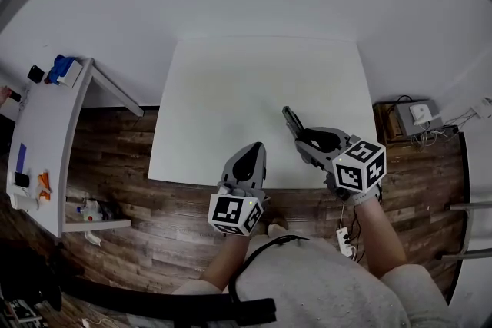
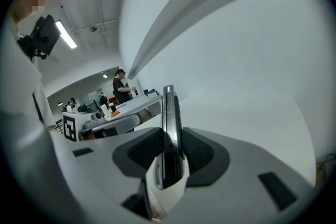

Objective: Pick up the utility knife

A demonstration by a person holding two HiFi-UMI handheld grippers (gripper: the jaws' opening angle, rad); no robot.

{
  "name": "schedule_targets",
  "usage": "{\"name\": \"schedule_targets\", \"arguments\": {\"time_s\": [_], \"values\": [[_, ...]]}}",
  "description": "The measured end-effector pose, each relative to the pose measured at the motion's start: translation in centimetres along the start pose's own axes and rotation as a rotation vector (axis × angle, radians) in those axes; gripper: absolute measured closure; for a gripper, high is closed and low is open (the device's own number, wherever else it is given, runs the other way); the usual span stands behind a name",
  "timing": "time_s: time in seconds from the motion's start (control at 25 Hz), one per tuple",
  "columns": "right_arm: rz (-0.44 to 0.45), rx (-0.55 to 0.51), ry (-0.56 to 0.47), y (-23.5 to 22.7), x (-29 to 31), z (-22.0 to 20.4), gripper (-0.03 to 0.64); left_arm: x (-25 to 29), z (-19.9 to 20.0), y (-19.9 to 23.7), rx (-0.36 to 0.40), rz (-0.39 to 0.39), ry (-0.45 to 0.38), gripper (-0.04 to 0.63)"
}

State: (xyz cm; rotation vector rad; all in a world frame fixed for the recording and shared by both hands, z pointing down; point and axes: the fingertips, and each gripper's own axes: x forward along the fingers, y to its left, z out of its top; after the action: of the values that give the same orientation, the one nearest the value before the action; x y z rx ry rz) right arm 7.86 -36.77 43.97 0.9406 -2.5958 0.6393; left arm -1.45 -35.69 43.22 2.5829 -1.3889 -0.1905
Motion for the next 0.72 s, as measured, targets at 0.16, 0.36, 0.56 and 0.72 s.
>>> {"name": "schedule_targets", "arguments": {"time_s": [0.16,0.36,0.56,0.72], "values": [[0.015,0.074,-0.082,0.4,-1.3,0.7,0.479,0.0,0.6,-0.6,0.006,-0.009,-0.003,0.589],[0.01,0.134,-0.136,0.6,-2.2,0.2,0.479,-0.3,1.2,-0.8,0.021,-0.006,-0.003,0.589],[-0.003,0.179,-0.189,1.1,-1.8,0.3,0.479,-0.8,1.3,-0.2,0.027,0.002,0.005,0.589],[-0.006,0.19,-0.207,1.4,-1.9,0.5,0.479,-0.8,1.2,-0.3,0.021,-0.003,0.008,0.589]]}}
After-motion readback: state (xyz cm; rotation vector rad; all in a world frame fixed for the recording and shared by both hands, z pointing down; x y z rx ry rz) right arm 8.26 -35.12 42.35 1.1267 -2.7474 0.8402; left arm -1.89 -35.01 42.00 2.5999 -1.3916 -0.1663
